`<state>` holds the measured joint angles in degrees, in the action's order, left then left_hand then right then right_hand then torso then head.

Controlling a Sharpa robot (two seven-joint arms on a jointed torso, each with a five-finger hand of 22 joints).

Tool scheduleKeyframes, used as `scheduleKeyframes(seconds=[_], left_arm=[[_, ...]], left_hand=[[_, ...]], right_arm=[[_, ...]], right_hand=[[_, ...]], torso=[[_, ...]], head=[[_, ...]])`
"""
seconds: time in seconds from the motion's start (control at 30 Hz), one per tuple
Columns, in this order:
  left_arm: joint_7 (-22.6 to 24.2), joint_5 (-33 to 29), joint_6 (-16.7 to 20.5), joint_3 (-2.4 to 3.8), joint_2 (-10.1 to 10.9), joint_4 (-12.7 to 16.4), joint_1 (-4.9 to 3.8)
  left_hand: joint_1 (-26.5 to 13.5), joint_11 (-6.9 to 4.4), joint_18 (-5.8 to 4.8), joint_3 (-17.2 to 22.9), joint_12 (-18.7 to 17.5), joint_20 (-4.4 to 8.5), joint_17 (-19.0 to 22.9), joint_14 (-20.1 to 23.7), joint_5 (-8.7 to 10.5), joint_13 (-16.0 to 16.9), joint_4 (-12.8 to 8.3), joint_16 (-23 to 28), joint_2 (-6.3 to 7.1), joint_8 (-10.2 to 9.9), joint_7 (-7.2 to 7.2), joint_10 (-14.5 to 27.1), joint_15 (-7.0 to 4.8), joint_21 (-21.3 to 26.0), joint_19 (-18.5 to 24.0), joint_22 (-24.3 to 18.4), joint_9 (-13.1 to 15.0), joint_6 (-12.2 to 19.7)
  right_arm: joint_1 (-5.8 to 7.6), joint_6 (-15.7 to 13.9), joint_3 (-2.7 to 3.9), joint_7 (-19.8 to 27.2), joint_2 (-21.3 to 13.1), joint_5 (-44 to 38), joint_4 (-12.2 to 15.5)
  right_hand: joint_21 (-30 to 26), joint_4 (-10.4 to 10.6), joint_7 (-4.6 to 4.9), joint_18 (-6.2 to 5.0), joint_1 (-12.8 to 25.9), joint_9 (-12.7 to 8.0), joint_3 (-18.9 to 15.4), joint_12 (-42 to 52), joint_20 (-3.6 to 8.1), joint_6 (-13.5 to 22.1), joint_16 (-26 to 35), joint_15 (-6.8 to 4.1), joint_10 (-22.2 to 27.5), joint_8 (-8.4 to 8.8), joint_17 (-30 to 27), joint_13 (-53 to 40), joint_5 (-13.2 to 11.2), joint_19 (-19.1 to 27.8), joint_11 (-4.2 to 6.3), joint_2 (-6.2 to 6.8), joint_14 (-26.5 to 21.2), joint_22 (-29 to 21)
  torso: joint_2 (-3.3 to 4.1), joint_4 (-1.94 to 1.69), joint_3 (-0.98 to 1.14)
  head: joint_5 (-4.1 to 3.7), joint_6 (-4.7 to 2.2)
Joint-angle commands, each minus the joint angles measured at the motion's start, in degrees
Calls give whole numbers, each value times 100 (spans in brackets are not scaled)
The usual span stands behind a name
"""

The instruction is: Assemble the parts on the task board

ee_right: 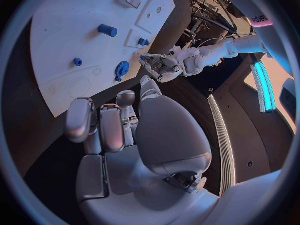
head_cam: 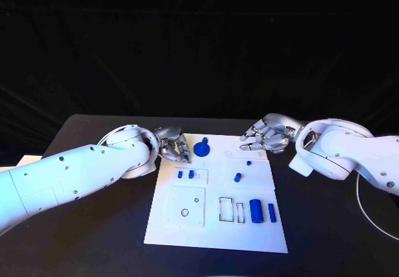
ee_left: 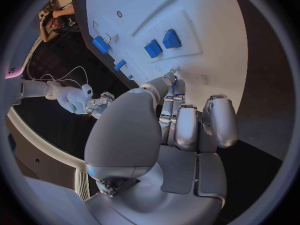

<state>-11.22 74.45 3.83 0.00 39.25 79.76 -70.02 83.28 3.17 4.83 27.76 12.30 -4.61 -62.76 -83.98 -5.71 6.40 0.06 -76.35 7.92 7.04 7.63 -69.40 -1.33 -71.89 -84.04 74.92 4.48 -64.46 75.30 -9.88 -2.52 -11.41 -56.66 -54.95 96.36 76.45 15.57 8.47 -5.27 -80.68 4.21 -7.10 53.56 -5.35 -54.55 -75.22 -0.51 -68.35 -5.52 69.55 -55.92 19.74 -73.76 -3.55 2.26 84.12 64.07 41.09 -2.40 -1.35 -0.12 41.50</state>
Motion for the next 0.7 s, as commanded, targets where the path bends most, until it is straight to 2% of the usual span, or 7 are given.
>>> scheduleKeyframes(seconds=[0.03,0.47,0.7], left_arm=[[-6,12,-103,-2,-35,-1,0],[-36,114,-153,-73,-162,-89,13],[-40,208,-142,-86,-198,-139,20]], left_hand=[[-64,13,-97,37,-18,36,13,-130,8,6,5,16,10,-7,-3,-34,-15,-10,-113,277,8,-50],[-68,12,-95,40,-23,35,24,-127,8,7,4,21,9,-9,-4,-37,-15,-2,-110,273,7,-53],[-73,10,-90,44,-27,35,49,-122,7,8,3,32,5,-10,-7,-42,-15,25,-102,256,7,-58]], right_arm=[[-3,66,0,43,4,-13,3],[-3,61,0,50,7,-14,12],[-3,61,0,49,-2,-14,21]], right_hand=[[-21,-7,2,-38,-9,8,-25,19,-13,-27,17,-32,-18,-17,-10,-8,29,35,7,-24,154,-10],[-33,3,1,-41,-8,8,-37,19,-11,-30,31,-33,-15,-22,-22,1,33,42,8,-38,153,-26],[-33,3,1,-41,-8,8,-37,19,-11,-30,31,-33,-15,-22,-22,1,33,42,8,-38,153,-26]], torso=[[-2,-4,5],[-3,4,3],[-5,-7,3]], head=[[-6,8],[-22,35],[-30,41]])
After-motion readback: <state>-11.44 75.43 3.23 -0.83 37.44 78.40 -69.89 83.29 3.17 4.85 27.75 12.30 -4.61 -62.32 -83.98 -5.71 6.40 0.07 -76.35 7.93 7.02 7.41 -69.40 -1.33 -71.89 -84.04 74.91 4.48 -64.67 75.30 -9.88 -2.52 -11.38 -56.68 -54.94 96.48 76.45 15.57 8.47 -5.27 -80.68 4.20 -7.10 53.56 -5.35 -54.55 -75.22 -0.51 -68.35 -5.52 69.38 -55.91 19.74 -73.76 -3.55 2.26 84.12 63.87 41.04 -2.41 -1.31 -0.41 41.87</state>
